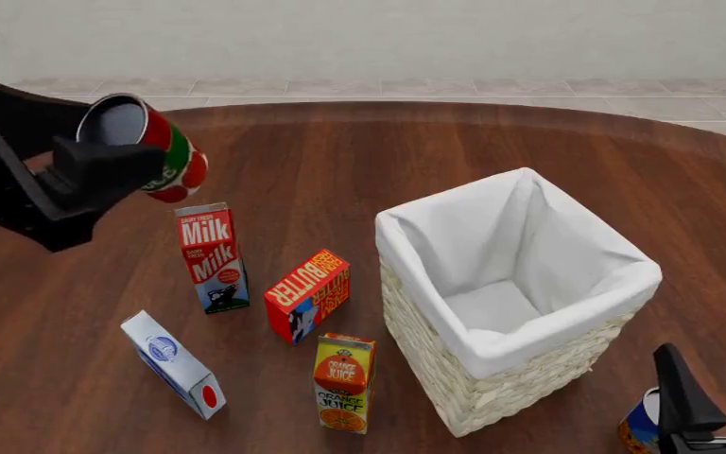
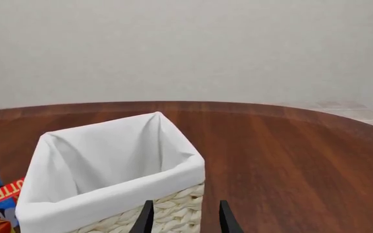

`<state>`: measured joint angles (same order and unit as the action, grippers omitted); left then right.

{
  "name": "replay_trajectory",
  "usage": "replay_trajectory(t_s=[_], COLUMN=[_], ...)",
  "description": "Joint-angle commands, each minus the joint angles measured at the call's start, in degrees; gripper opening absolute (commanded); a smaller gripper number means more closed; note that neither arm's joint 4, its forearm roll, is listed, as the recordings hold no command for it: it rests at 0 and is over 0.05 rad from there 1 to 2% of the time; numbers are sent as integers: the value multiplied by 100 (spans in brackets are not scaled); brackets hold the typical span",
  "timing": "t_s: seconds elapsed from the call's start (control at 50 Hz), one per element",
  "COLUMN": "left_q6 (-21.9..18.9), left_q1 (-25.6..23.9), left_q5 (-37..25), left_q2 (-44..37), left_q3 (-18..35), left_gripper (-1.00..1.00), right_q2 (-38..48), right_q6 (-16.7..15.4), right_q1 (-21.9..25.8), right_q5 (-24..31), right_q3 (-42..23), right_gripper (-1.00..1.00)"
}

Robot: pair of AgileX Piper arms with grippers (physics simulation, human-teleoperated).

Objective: Pick up the alphabet soup and the tomato sauce, and put them in the basket.

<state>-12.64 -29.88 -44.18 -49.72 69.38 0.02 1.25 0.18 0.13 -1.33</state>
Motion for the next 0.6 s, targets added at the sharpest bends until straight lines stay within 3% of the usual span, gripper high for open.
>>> replay_trajectory(t_s=[0.02, 0.6], left_q6=[-57, 112], left_q1=[-433, -1299], left_q5=[282, 799], left_q2=[-360, -1060], left_q3=[176, 425], left_gripper=[-100, -100], right_q2=[-1, -1], right_q6=[18, -16], right_q1=[-8, -24], right_q5=[-13, -15], right_q3=[1, 1], right_gripper=[100, 100])
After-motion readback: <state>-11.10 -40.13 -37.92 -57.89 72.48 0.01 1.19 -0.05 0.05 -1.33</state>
